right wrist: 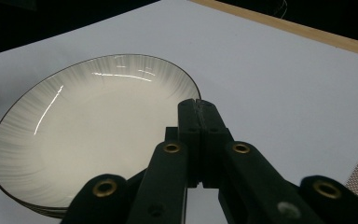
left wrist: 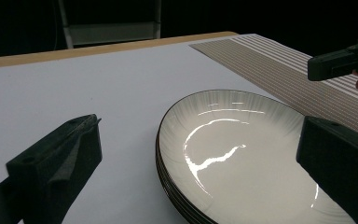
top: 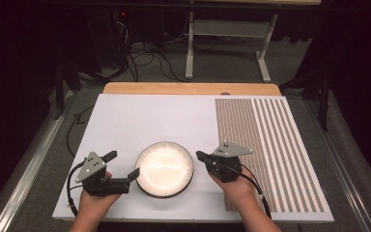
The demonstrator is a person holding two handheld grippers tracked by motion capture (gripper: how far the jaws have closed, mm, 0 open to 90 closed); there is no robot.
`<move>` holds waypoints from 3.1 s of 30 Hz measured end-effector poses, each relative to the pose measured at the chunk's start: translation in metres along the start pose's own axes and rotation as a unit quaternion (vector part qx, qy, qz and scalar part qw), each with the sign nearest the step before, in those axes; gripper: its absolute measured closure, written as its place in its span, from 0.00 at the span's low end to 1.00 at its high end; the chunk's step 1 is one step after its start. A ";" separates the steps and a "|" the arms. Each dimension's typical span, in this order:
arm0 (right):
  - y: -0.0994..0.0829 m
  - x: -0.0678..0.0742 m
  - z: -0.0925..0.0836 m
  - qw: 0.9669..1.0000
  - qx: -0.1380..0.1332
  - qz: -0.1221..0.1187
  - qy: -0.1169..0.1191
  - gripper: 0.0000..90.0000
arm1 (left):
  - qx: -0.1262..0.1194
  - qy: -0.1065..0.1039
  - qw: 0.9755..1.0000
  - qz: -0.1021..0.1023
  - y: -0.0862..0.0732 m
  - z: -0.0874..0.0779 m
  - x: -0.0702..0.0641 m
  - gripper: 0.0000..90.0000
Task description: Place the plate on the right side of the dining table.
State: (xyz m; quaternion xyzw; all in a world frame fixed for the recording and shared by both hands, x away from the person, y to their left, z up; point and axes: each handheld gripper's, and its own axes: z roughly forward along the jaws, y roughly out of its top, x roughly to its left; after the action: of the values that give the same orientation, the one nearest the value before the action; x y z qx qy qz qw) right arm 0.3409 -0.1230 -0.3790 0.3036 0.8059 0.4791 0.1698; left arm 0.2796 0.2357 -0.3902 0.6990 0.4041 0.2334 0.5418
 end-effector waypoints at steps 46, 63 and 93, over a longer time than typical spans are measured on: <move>-0.011 0.008 0.019 0.996 0.084 -0.026 0.019 1.00 | -0.006 -0.002 1.000 -0.003 0.001 -0.003 0.002 0.01; -0.011 0.011 0.019 0.995 0.090 -0.029 0.022 1.00 | -0.004 0.001 1.000 -0.007 0.001 -0.004 0.001 0.01; -0.012 0.013 0.019 0.995 0.093 -0.030 0.028 1.00 | -0.004 0.000 1.000 -0.008 0.002 -0.004 0.002 0.01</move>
State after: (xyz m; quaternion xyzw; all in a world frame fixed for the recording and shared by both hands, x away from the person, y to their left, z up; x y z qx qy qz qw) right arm 0.3381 -0.1059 -0.3987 0.2803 0.8603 0.4049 0.1318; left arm 0.2781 0.2392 -0.3877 0.6933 0.4091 0.2306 0.5466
